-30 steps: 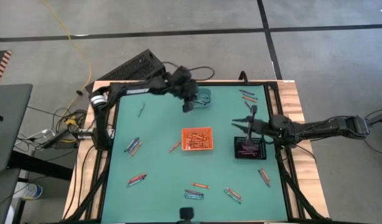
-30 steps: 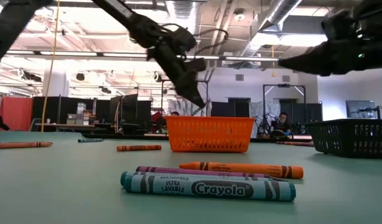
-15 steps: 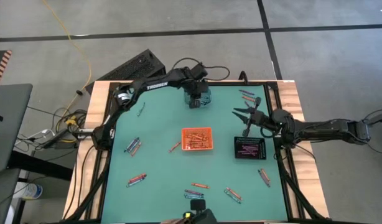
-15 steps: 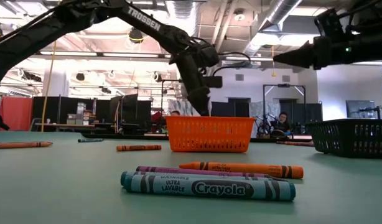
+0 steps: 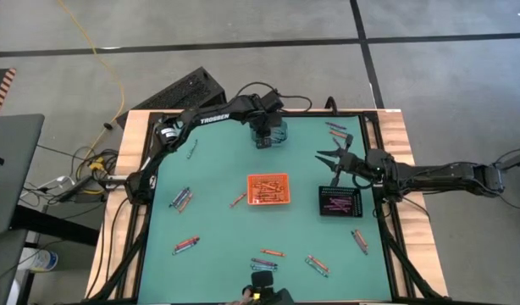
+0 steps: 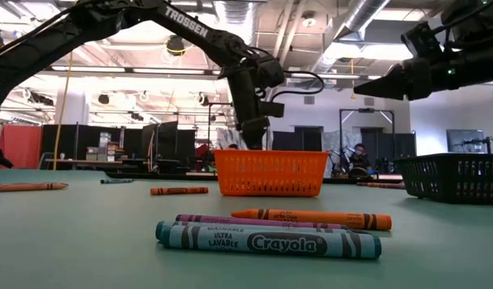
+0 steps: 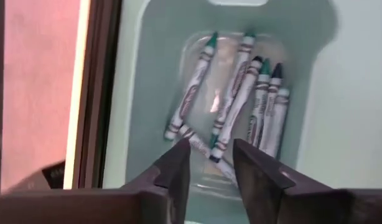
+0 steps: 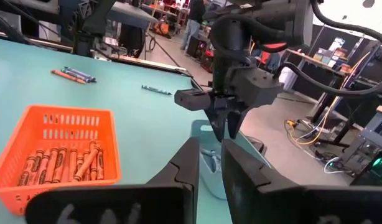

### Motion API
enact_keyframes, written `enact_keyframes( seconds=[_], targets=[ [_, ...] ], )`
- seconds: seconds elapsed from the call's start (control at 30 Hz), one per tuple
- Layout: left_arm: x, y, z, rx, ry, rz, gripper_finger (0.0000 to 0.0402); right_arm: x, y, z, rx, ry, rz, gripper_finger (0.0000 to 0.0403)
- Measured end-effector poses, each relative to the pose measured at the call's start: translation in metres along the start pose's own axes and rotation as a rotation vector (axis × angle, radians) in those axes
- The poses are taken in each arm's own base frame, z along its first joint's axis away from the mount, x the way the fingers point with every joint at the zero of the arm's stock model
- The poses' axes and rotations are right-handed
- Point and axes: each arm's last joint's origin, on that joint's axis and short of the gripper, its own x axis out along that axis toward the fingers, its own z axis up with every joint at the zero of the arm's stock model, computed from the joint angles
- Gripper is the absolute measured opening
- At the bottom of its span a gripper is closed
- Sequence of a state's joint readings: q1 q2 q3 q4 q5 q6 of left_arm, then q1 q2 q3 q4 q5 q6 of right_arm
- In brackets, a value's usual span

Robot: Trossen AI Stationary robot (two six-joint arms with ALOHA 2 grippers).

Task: Sort crayons
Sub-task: Put the violet crayon into the black bin

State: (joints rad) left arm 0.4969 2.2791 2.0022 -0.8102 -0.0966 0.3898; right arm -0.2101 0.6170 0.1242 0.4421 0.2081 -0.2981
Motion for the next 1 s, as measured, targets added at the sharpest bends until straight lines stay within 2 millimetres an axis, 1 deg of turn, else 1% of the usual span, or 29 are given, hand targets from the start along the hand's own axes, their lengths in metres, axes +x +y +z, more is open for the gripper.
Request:
enact_keyframes(
  seconds=[0.1, 0.17, 0.27, 0.33, 0.4, 0.47, 0.57, 0.63, 0.73, 0.83, 1.0],
  targets=[
    [-0.003, -0.001, -0.001, -0.062, 0.022, 0.011, 0.0126, 0.000, 0.000, 0.000, 0.013, 0.002, 0.000, 0.0071],
    [-0.012, -0.002, -0.002, -0.092, 0.041, 0.027, 0.0133, 0.000, 0.000, -0.001, 0.024, 0.013, 0.003, 0.0071],
    [-0.036, -0.005, -0.007, -0.138, 0.128, 0.097, 0.0134, 0.000, -0.001, -0.004, 0.075, 0.059, -0.026, 0.0071],
    [-0.055, -0.007, -0.013, -0.179, 0.182, 0.104, 0.0132, 0.002, -0.006, -0.005, 0.121, 0.155, -0.082, 0.0070],
    [-0.076, -0.007, -0.017, -0.226, 0.179, 0.074, 0.0128, 0.003, -0.012, -0.006, 0.161, 0.264, -0.145, 0.0068],
    [-0.098, -0.011, -0.021, -0.254, 0.129, 0.040, 0.0124, 0.004, -0.017, -0.009, 0.199, 0.353, -0.204, 0.0066],
    [-0.128, -0.025, -0.028, -0.248, 0.014, 0.042, 0.0117, 0.008, -0.026, -0.013, 0.265, 0.440, -0.278, 0.0065],
    [-0.143, -0.035, -0.038, -0.255, -0.075, 0.049, 0.0113, 0.012, -0.035, -0.009, 0.305, 0.469, -0.329, 0.0065],
    [-0.162, -0.054, -0.057, -0.277, -0.234, 0.053, 0.0110, 0.018, -0.047, -0.010, 0.343, 0.614, -0.387, 0.0065],
    [-0.171, -0.076, -0.081, -0.293, -0.370, 0.041, 0.0110, 0.026, -0.060, -0.009, 0.357, 0.765, -0.433, 0.0065],
    [-0.170, -0.115, -0.121, -0.316, -0.582, -0.029, 0.0110, 0.042, -0.079, -0.018, 0.352, 0.996, -0.477, 0.0065]
  ],
)
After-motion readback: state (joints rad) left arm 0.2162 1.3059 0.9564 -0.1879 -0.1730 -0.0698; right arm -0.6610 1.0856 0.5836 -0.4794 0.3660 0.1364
